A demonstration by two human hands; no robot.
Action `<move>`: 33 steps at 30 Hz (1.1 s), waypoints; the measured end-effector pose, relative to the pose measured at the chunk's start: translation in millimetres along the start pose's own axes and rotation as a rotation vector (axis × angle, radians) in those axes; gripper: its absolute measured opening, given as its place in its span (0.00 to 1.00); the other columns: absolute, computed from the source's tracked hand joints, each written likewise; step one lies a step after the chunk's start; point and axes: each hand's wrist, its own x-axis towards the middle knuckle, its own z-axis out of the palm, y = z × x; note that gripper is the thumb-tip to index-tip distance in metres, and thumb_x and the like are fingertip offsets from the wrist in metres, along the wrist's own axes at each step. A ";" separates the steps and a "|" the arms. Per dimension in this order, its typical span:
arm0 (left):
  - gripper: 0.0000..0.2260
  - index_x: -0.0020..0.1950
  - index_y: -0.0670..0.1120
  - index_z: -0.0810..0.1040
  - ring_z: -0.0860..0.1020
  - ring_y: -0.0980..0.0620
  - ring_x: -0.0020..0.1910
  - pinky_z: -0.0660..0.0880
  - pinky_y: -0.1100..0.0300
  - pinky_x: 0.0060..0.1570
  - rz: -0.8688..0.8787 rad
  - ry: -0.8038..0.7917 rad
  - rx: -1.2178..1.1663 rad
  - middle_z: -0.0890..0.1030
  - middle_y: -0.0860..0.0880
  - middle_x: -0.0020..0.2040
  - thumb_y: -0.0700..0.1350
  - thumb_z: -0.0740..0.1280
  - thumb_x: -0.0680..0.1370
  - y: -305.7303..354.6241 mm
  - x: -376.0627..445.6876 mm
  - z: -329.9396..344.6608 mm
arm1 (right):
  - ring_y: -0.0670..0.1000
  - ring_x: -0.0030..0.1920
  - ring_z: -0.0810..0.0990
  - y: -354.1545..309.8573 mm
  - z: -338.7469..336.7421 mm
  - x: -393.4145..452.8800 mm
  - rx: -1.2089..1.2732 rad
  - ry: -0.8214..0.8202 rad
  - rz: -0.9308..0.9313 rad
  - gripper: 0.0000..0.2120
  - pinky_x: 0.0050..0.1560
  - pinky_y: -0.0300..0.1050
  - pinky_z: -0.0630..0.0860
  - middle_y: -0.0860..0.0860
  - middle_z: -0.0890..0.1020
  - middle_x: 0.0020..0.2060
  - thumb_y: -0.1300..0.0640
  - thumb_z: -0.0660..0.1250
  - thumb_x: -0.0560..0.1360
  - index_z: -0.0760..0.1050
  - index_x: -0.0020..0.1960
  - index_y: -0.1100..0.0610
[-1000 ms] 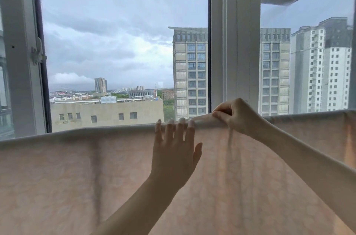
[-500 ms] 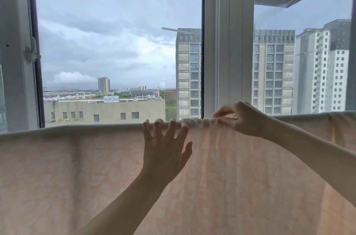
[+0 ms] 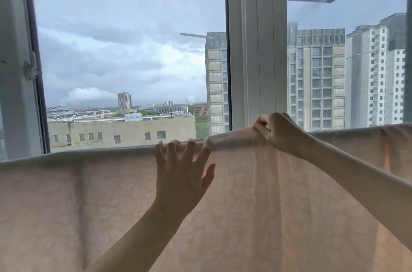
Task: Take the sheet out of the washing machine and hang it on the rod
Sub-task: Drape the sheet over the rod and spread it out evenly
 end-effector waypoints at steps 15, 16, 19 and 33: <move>0.25 0.70 0.47 0.69 0.74 0.37 0.57 0.67 0.34 0.62 0.008 -0.074 -0.093 0.74 0.42 0.60 0.58 0.55 0.78 74.6 24.5 -3.2 | 0.47 0.41 0.81 5.9 5.5 -5.3 0.030 0.039 -0.090 0.06 0.43 0.28 0.71 0.53 0.84 0.41 0.60 0.67 0.77 0.81 0.50 0.61; 0.24 0.70 0.48 0.69 0.74 0.37 0.57 0.67 0.34 0.62 0.012 -0.063 -0.079 0.74 0.42 0.59 0.58 0.56 0.77 74.8 24.3 -1.7 | 0.47 0.41 0.81 6.6 4.7 -7.5 0.036 0.039 -0.101 0.06 0.42 0.27 0.71 0.52 0.84 0.41 0.59 0.67 0.77 0.82 0.50 0.60; 0.23 0.68 0.48 0.71 0.74 0.37 0.54 0.67 0.34 0.61 0.021 -0.022 -0.059 0.74 0.43 0.57 0.59 0.58 0.77 72.4 23.7 1.4 | 0.46 0.41 0.81 10.1 -0.1 -12.6 0.078 0.007 -0.115 0.06 0.41 0.25 0.73 0.51 0.84 0.42 0.60 0.66 0.77 0.81 0.50 0.58; 0.24 0.68 0.52 0.70 0.73 0.37 0.52 0.69 0.34 0.57 -0.001 -0.005 -0.020 0.73 0.43 0.55 0.61 0.57 0.76 72.2 27.7 3.1 | 0.38 0.44 0.82 48.2 -18.7 -11.4 0.184 -0.018 -0.027 0.07 0.49 0.27 0.74 0.46 0.85 0.43 0.55 0.72 0.74 0.84 0.50 0.55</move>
